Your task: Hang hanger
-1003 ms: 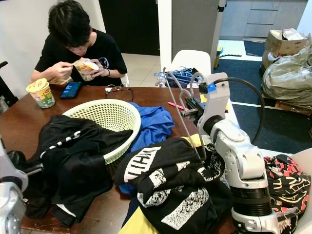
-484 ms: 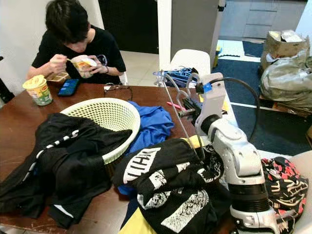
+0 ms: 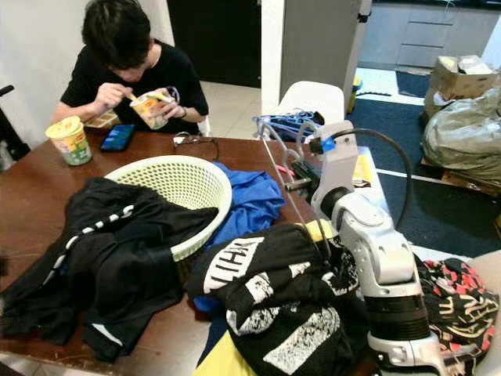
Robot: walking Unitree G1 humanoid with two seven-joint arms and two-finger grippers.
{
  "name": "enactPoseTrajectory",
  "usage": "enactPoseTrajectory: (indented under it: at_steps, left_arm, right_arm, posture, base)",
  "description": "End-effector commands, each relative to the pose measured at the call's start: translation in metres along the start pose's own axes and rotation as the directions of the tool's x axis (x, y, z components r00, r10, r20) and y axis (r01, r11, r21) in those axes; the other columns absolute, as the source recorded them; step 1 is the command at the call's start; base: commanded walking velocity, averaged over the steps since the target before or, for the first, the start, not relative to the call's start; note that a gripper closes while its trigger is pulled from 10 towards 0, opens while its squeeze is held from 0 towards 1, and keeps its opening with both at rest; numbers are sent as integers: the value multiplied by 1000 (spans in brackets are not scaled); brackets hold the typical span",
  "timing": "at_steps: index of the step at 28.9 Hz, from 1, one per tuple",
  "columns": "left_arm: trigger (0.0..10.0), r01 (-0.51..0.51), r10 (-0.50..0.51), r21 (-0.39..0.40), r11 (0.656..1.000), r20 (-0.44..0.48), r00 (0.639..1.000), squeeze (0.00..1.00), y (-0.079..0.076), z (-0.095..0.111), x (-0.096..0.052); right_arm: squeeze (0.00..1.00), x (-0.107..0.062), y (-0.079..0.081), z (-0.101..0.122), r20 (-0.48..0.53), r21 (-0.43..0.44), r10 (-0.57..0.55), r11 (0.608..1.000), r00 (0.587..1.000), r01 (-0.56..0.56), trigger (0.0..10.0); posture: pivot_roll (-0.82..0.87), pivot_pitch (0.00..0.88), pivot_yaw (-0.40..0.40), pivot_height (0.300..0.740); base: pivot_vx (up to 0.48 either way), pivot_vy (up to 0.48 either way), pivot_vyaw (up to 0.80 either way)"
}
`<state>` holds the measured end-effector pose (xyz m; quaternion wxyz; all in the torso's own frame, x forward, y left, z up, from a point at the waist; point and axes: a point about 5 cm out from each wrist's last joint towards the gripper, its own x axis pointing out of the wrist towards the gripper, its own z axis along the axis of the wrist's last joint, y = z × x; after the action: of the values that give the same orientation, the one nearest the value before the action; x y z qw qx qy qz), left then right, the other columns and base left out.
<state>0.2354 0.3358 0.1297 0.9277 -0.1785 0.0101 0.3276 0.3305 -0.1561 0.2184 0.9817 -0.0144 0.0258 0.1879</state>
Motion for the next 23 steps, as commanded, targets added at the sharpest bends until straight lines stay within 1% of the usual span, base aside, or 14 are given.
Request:
enactPoseTrajectory:
  at_steps: [1, 2, 4, 5, 6, 7, 8, 10, 14, 16, 17, 19, 22, 23]
  left_arm:
    - [10000, 30, -29, 28, 999, -35, 999, 0, -3, -8, 3]
    - [10000, 84, -79, 71, 994, -71, 994, 0, -10, -13, 9]
    - [10000, 112, -96, 162, 980, -107, 990, 0, -14, -16, 19]
    - [10000, 112, -96, 162, 980, -107, 990, 0, -14, -16, 19]
    - [10000, 107, -84, 206, 973, -119, 989, 0, -13, -17, 22]
    - [10000, 104, -74, 228, 968, -139, 987, 0, -11, -18, 26]
    - [10000, 104, -74, 228, 968, -139, 987, 0, -11, -18, 26]
    - [10000, 82, -45, 256, 963, -148, 988, 0, -5, -18, 31]
    - [10000, 62, -23, 257, 964, -154, 988, 0, -2, -18, 33]
    - [10000, -23, 59, 220, 975, -158, 986, 0, 8, -19, 31]
    - [10000, -23, 59, 220, 975, -158, 986, 0, 8, -19, 31]
    - [10000, -95, 120, 134, 986, -200, 972, 0, 20, -29, 24]
    - [10000, -110, 132, 109, 988, -219, 967, 0, 23, -33, 22]
    - [10000, -112, 131, 88, 990, -248, 960, 0, 25, -40, 21]
  right_arm:
    - [0, -1, -2, -9, -30, -3, -12, 1000, 999, 12, 10000]
    - [0, -3, -5, -11, -37, -8, -26, 1000, 999, 26, 10000]
    - [0, -8, -12, -13, -48, -20, -53, 998, 997, 52, 10000]
    - [0, -8, -12, -13, -48, -20, -53, 998, 997, 52, 10000]
    - [0, -10, -14, -13, -50, -23, -62, 998, 997, 61, 10000]
    - [0, -11, -16, -13, -53, -27, -70, 997, 996, 69, 10000]
    - [0, -11, -16, -13, -53, -27, -70, 997, 996, 69, 10000]
    - [0, -13, -18, -14, -55, -33, -80, 996, 995, 78, 10000]
    - [0, -13, -18, -14, -55, -36, -81, 996, 995, 80, 10000]
    - [0, -13, -18, -13, -55, -40, -81, 996, 995, 79, 10000]
    - [0, -13, -18, -13, -55, -40, -81, 996, 995, 79, 10000]
    - [0, -13, -18, -13, -54, -42, -79, 996, 995, 77, 10000]
    - [0, -13, -18, -12, -53, -43, -78, 996, 996, 76, 10000]
    - [0, -13, -18, -12, -52, -44, -77, 996, 996, 75, 10000]
  posture:
    - [41, 0, 10, 740]
    - [19, 0, 20, 740]
    - [5, 0, 28, 740]
    - [5, 0, 28, 740]
    - [5, 0, 28, 740]
    - [1, 0, 32, 740]
    - [1, 0, 32, 740]
    - [-3, 0, 33, 740]
    - [-7, 0, 35, 740]
    - [-6, 0, 35, 740]
    - [-6, 0, 35, 740]
    - [-8, 0, 37, 740]
    - [-8, 0, 37, 740]
    - [-5, 0, 34, 740]
  base:
    - [0, 0, 0]
    - [0, 0, 0]
    - [0, 0, 0]
    - [0, 0, 0]
    - [0, 0, 0]
    - [0, 0, 0]
    - [0, 0, 0]
    - [0, 0, 0]
    - [0, 0, 0]
    - [0, 0, 0]
    - [0, 0, 0]
    - [0, 0, 0]
    - [0, 0, 0]
    - [0, 0, 0]
